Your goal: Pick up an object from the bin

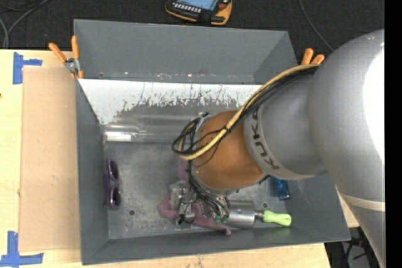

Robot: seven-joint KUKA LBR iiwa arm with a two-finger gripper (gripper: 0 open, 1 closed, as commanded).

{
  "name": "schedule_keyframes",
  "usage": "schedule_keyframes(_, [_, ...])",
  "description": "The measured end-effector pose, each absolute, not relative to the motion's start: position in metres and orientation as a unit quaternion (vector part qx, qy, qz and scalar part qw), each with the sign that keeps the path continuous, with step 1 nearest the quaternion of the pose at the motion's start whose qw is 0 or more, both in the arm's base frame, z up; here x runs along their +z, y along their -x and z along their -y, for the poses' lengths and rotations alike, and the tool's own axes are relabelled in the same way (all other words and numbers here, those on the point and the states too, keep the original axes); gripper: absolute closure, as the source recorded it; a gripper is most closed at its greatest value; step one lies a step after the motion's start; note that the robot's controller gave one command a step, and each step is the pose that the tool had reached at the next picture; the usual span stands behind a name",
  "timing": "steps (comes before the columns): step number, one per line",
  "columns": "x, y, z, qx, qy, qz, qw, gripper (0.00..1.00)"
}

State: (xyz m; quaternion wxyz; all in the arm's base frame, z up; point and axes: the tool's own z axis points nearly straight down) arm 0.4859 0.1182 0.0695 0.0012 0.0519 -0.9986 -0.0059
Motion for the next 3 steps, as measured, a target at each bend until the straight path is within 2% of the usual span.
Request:
schedule_keyframes(1, [0.070, -0.486, -0.118, -0.006, -0.051, 0.999, 0.001, 1.00])
schedule_keyframes(2, [0.198, -0.494, -0.120, -0.006, -0.034, 0.999, 0.002, 1.00])
schedule_keyframes(3, [0.198, -0.494, -0.120, -0.006, -0.033, 0.999, 0.002, 1.00])
